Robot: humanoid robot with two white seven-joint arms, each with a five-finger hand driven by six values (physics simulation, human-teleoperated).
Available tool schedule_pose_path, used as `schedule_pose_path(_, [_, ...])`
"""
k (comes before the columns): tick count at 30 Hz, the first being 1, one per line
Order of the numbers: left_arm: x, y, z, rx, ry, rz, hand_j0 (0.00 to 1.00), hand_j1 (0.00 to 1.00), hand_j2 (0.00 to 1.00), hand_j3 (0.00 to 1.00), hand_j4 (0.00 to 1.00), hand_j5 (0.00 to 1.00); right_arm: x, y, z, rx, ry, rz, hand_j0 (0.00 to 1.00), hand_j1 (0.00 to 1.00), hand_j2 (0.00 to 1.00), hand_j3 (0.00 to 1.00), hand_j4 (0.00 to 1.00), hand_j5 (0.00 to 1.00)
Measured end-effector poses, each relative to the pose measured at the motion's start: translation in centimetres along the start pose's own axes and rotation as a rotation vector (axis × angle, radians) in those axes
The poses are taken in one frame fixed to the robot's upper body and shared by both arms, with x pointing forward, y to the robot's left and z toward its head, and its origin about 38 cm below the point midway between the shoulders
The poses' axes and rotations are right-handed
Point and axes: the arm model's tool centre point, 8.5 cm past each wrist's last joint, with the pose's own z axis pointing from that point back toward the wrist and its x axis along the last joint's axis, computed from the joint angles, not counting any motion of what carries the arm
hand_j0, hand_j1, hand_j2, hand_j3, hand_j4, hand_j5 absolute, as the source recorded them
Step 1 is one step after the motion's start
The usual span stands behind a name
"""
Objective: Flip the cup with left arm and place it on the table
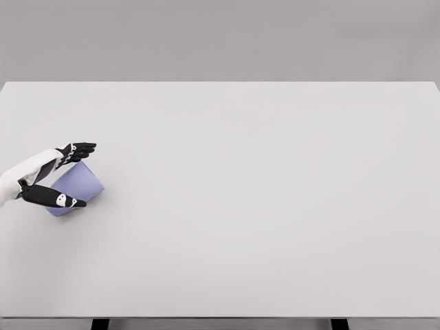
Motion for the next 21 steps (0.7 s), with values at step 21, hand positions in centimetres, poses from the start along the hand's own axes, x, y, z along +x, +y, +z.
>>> schedule_pose_path(21, [-1.2,-0.4,-0.7,0.102,0.082,-0.014,0.97,0.97,0.97,0.97,0.97,0.97,0.0,0.0,0.0,0.000,0.000,0.000,1.00,1.00,1.00,1.00,1.00,1.00])
